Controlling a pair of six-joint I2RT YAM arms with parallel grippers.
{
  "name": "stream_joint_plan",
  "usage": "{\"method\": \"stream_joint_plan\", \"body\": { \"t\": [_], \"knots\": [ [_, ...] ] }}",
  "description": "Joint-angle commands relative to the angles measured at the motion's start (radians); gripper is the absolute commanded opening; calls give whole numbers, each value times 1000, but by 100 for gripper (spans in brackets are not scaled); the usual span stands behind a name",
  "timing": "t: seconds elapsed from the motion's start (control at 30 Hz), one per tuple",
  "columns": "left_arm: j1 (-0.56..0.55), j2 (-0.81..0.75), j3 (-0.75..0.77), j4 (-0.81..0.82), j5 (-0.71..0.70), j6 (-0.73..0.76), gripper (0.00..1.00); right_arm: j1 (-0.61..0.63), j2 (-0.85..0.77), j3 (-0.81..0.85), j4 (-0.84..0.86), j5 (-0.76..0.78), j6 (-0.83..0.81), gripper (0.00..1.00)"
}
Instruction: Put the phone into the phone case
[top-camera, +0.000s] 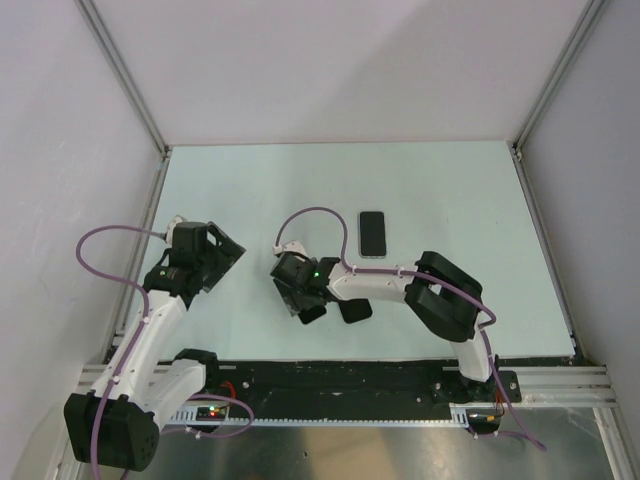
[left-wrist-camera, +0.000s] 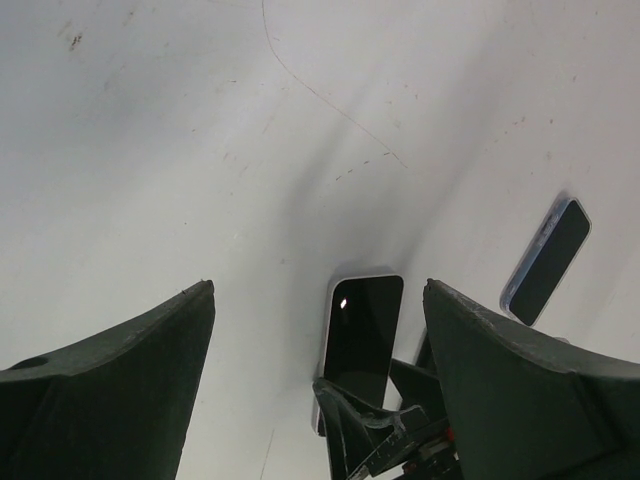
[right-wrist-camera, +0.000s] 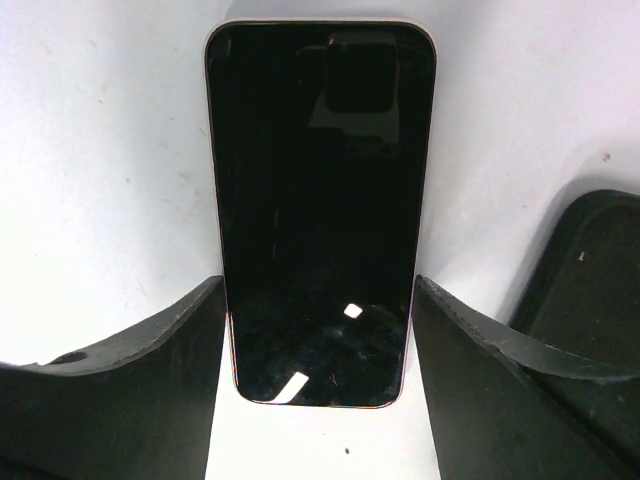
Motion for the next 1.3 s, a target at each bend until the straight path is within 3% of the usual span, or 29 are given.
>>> {"method": "stream_joint_plan", "body": {
  "t": [0.0, 0.5, 0.8, 1.0, 1.27],
  "knots": [
    [8, -3, -6, 12, 19, 8, 89, -15, -80, -3, -53, 26, 6, 37],
    [7, 1, -48, 34, 39, 5, 89, -42, -160, 9, -103, 32, 11, 34],
    [-41, 39, -43, 64, 35, -21, 89, -71, -283, -71, -118, 55, 50, 34],
    [-195, 217, 108, 83, -42, -51, 83, -111, -438, -184, -174, 99, 109, 34],
    [-364, 588, 388, 94, -38, 39, 62, -217, -635, -378, -225, 94, 140, 34]
  ]
}}
